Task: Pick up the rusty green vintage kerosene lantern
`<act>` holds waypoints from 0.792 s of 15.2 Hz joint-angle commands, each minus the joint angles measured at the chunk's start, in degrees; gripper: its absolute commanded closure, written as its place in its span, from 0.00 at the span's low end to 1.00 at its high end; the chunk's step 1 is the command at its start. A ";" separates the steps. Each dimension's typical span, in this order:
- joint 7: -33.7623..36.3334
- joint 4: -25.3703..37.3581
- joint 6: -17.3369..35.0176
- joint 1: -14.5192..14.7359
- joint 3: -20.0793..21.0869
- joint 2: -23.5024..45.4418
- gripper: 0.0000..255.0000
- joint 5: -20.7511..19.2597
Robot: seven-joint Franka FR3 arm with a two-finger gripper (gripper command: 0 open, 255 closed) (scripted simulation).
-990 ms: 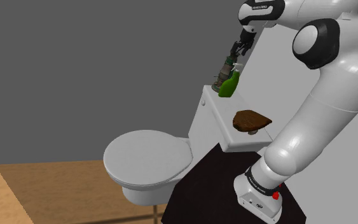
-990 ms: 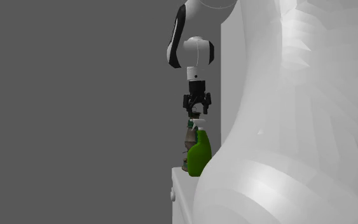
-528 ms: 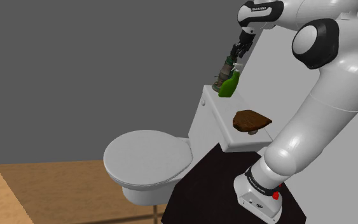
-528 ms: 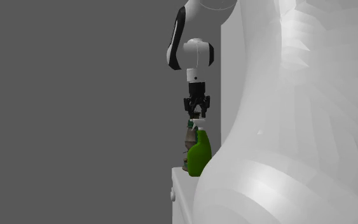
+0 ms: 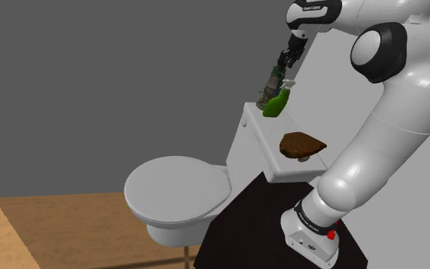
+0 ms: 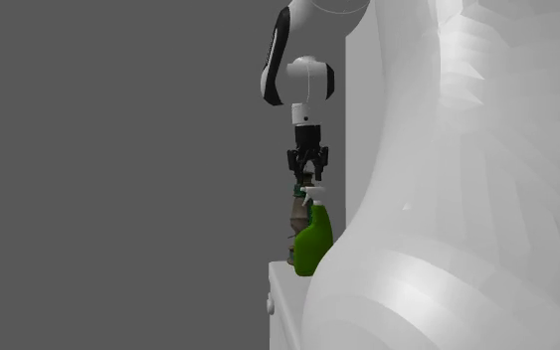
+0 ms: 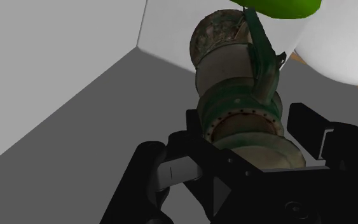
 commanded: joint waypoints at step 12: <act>-0.78 11.25 -10.26 -0.62 -0.25 0.99 1.00 0.64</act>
